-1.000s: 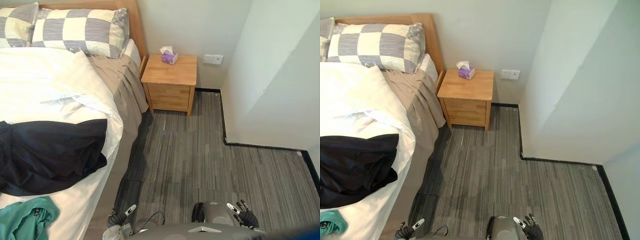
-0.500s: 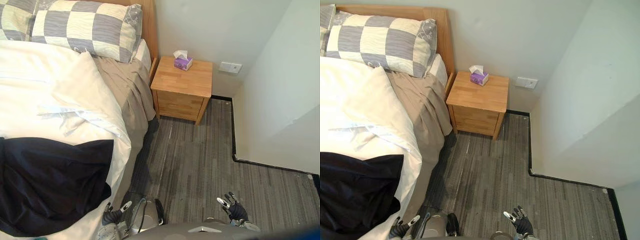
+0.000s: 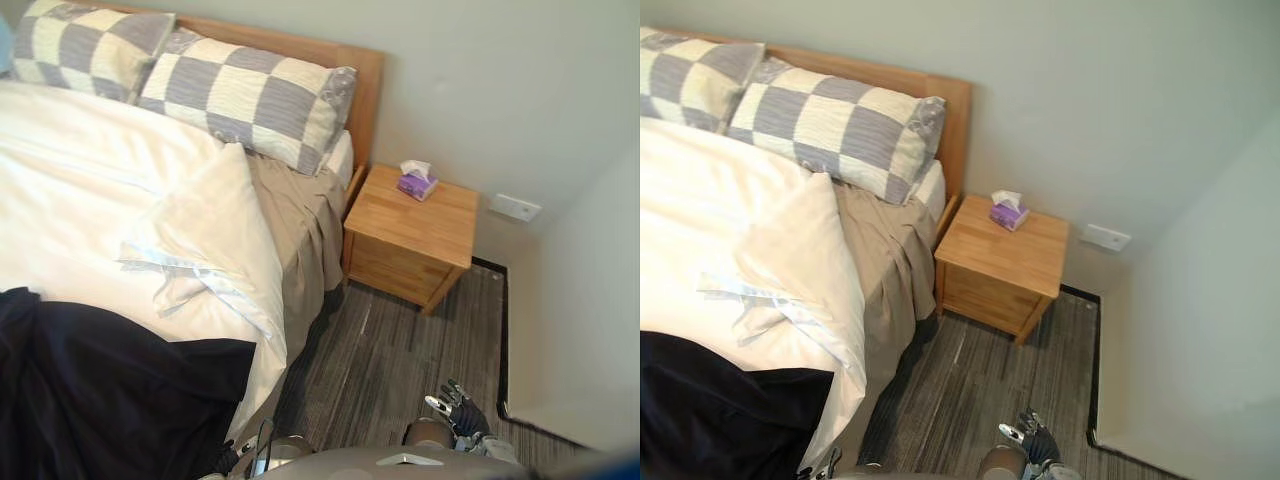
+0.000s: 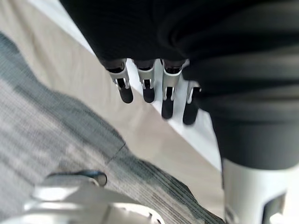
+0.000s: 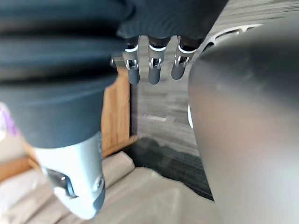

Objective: Tidy the bed and pick cloth on bed and put in laundry

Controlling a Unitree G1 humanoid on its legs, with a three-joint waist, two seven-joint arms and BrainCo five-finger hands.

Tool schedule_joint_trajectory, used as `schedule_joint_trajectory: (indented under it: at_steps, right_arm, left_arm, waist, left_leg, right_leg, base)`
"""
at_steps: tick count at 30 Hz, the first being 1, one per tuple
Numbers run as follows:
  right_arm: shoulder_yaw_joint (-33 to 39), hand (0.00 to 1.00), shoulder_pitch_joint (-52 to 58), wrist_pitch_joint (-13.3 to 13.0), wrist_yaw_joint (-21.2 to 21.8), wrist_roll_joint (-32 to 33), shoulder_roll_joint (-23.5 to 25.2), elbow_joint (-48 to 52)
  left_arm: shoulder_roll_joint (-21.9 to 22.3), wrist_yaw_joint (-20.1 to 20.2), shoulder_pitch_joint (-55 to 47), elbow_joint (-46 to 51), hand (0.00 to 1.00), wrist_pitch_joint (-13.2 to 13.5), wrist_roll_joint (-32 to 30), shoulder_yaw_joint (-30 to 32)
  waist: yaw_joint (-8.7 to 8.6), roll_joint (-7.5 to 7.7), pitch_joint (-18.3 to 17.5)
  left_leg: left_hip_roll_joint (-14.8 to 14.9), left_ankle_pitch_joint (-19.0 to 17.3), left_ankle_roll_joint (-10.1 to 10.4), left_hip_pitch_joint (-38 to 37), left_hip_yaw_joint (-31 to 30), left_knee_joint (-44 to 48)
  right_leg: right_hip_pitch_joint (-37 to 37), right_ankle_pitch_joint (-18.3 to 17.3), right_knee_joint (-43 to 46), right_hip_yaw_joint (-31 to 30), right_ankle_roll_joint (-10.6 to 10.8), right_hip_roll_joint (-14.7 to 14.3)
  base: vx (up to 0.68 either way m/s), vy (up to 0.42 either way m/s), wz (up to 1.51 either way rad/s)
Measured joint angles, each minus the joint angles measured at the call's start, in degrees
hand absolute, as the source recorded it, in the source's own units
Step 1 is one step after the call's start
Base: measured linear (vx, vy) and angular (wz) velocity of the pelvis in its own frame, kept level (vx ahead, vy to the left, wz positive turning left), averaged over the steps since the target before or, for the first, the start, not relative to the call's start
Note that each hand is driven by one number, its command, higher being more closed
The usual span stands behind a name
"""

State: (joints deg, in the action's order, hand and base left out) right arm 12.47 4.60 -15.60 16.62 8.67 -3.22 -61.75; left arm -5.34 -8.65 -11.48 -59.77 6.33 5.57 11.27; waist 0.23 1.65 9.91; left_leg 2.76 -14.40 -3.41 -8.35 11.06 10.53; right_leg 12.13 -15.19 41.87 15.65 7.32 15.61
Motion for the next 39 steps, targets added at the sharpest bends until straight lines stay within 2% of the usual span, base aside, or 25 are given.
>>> schedule_joint_trajectory:
  at_steps: [1,2,3,4,5,6,7,8,12,14,17,20,22,25,27,31,34,36,37,38,39]
  right_arm:
    - [-0.5,0.00,-0.3,-0.3,0.2,0.5,0.1,0.1]
    - [-1.2,0.00,0.0,-0.6,0.2,0.8,0.2,0.5]
    - [-1.3,0.00,0.8,-0.7,0.4,0.8,0.9,1.2]
    - [-1.6,0.00,2.1,-0.9,0.5,1.1,2.5,1.7]
    - [-0.8,0.00,1.9,-1.1,0.3,2.4,1.4,2.4]
    - [-1.2,0.00,2.0,-1.2,0.3,2.4,0.7,3.4]
    - [-1.8,0.00,2.0,-1.2,0.3,2.4,0.3,3.9]
    - [-2.6,0.00,2.0,-1.4,0.4,2.3,-0.5,4.4]
    - [-6.9,0.00,1.9,-1.4,-0.3,2.3,-0.9,4.5]
    - [-8.6,0.00,1.9,-0.1,-0.7,1.4,-0.6,4.3]
    - [-8.2,0.00,2.0,1.9,-1.5,-0.3,0.2,4.0]
    - [-7.1,0.00,1.7,3.2,-2.1,-1.1,0.6,3.4]
    - [-5.9,0.00,1.7,3.8,-2.4,-1.1,1.0,3.1]
    - [-4.4,0.00,1.5,4.0,-3.4,-1.1,1.0,2.1]
    - [-3.5,0.00,0.6,4.2,-3.5,-1.0,0.8,0.6]
    - [-2.0,0.00,0.1,5.1,-3.8,-0.9,0.9,0.4]
    - [-0.7,0.00,0.2,5.2,-3.9,0.1,0.8,0.0]
    - [-0.5,0.00,0.2,5.2,-3.9,0.7,0.9,0.0]
    - [0.4,0.00,0.2,5.2,-4.0,1.0,1.2,0.0]
    - [0.8,0.00,0.9,5.2,-4.2,1.5,1.7,-0.1]
    - [1.3,0.00,1.7,5.1,-4.3,1.9,2.0,-0.1]
  left_arm:
    - [0.2,0.0,0.5,0.0,0.00,0.0,0.0,0.0]
    - [0.1,0.0,0.9,0.1,0.00,0.1,0.0,0.2]
    - [-0.2,-0.1,1.1,0.5,0.00,0.1,0.0,0.8]
    - [-1.0,-0.1,0.8,1.3,0.00,0.3,-0.3,2.0]
    - [1.0,-0.3,1.4,1.2,0.00,0.4,-0.6,3.2]
    - [2.7,-0.3,1.2,2.3,0.00,0.9,-0.6,3.7]
    - [3.8,-0.3,1.5,2.5,0.00,1.2,-0.6,4.5]
    - [4.8,-0.3,2.0,2.6,0.00,1.7,-0.6,5.5]
    - [6.1,1.2,2.4,2.5,0.00,1.6,1.0,9.3]
    - [6.0,1.3,2.3,2.5,0.00,1.8,2.3,11.5]
    - [5.4,1.7,2.0,3.1,0.00,1.9,4.3,12.0]
    - [5.9,2.2,2.1,4.3,0.00,1.9,4.5,11.9]
    - [6.2,2.3,3.1,4.4,0.00,1.8,4.4,11.6]
    - [6.7,2.4,4.2,4.4,0.00,1.8,4.3,9.6]
    - [5.7,2.5,4.3,4.1,0.00,1.6,4.2,6.1]
    - [4.3,3.5,4.6,2.2,0.00,0.7,3.8,2.6]
    - [3.5,4.7,4.8,2.2,0.00,0.3,3.8,2.0]
    - [2.4,5.3,5.0,2.1,0.00,0.2,3.7,0.7]
    - [1.7,5.8,5.3,2.0,0.00,-0.5,2.8,0.1]
    - [1.2,5.8,5.6,2.0,0.00,-0.9,1.7,0.1]
    - [0.6,5.7,5.9,2.1,0.00,-1.1,1.2,-0.2]
  waist:
    - [-0.11,-0.53,0.2]
    - [-0.14,-0.26,0.2]
    - [-0.19,0.90,-0.1]
    - [-0.03,3.21,-0.8]
    - [0.90,0.27,-0.8]
    - [0.81,-1.11,-0.8]
    - [0.59,-2.54,-0.8]
    - [0.58,-3.32,-0.9]
    - [1.98,-2.74,-1.0]
    - [2.39,-1.19,-1.8]
    - [1.56,-0.23,-2.4]
    - [0.94,-0.42,-2.5]
    - [0.42,-0.56,-2.4]
    - [0.47,-0.89,-2.3]
    - [0.66,-0.25,-2.3]
    - [0.08,-0.53,-2.2]
    - [-0.18,-0.18,-1.4]
    - [-0.76,0.83,-0.8]
    - [-0.73,2.22,-0.6]
    - [-0.65,3.62,-1.2]
    - [-0.78,4.60,-1.2]
  left_leg:
    - [1.3,-0.3,1.2,-0.2,-2.2,-0.2]
    - [2.1,-0.9,2.8,-0.2,-5.1,-0.3]
    - [1.8,-1.6,4.1,0.0,-7.4,0.1]
    - [0.7,-2.9,5.7,0.4,-9.7,1.0]
    - [3.2,-3.9,6.4,0.9,-11.1,2.9]
    - [4.8,-3.8,6.5,2.3,-10.2,4.0]
    - [5.8,-4.0,6.9,2.3,-10.6,3.7]
    - [6.7,-3.9,7.6,2.1,-12.4,3.0]
    - [7.8,-2.9,9.0,0.3,-14.3,1.7]
    - [7.8,-2.7,9.5,1.0,-14.6,1.9]
    - [8.3,0.5,10.3,4.3,-12.0,4.3]
    - [9.2,3.3,10.9,7.1,-6.4,5.7]
    - [9.9,5.9,10.0,9.3,2.9,5.3]
    - [9.9,7.2,8.2,10.3,13.8,5.4]
    - [6.8,11.1,7.1,8.8,13.7,-1.0]
    - [2.8,19.4,6.6,4.2,11.8,-15.7]
    - [2.2,20.1,6.2,4.0,9.5,-16.6]
    - [0.9,19.9,5.8,3.5,8.5,-16.6]
    - [-0.9,18.4,5.4,3.7,7.8,-16.6]
    - [-2.9,16.6,3.5,4.1,8.5,-13.6]
    - [-3.8,13.9,2.3,6.0,10.2,-5.2]
  right_leg:
    - [0.7,0.8,-6.0,-1.0,-0.6,-2.2]
    - [0.8,4.3,-15.3,-4.0,-0.8,-4.1]
    - [0.3,8.1,-22.6,-7.0,-0.6,-4.7]
    - [-0.4,14.5,-27.4,-10.4,0.0,-3.8]
    - [-1.2,13.2,-25.3,-8.0,-1.4,-5.6]
    - [-1.6,10.7,-23.3,-6.2,-1.4,-6.0]
    - [-1.7,9.6,-21.3,-7.8,-1.5,-6.8]
    - [-1.7,7.2,-18.4,-11.3,-2.2,-7.9]
    - [-3.0,1.6,-13.7,-9.5,-3.0,-7.7]
    - [-3.6,-1.9,-13.8,-8.5,-3.1,-7.2]
    - [-6.8,-1.8,-17.2,-3.6,-3.4,-5.8]
    - [-11.1,-0.5,-21.4,2.9,-3.6,-4.7]
    - [-14.9,0.3,-24.0,10.5,-3.6,-3.2]
    - [-17.9,0.9,-25.0,15.0,-3.7,-2.5]
    - [-18.6,1.6,-25.8,15.2,-3.2,-1.8]
    - [-18.7,2.0,-27.3,15.2,-2.9,-1.7]
    - [-19.6,1.6,-26.8,15.3,-2.7,-1.5]
    - [-20.1,-0.7,-25.3,15.3,-2.1,0.0]
    - [-19.4,-3.2,-23.2,15.8,-1.2,2.3]
    - [-19.4,-3.9,-22.3,16.4,0.1,4.7]
    - [-20.0,-5.1,-21.2,16.5,3.3,5.8]
  base:
    - [0.30,-0.331,1.22]
    - [0.31,-0.363,1.32]
    - [0.34,-0.442,1.45]
    - [0.38,-0.465,1.24]
    - [0.44,-0.489,1.26]
    - [0.35,-0.323,1.07]
    - [0.32,-0.206,1.32]
    - [0.23,-0.127,1.00]
    - [0.17,-0.168,0.59]
    - [0.08,-0.131,0.36]
    - [0.06,-0.090,0.77]
    - [0.08,-0.068,1.22]
    - [0.06,-0.037,1.64]
    - [0.01,0.019,1.30]
    - [-0.01,0.068,0.78]
    - [-0.06,0.038,0.28]
    - [-0.13,0.020,0.31]
    - [-0.12,0.045,0.36]
    - [-0.14,0.092,0.44]
    - [-0.04,0.116,0.56]
    - [0.14,0.091,0.99]
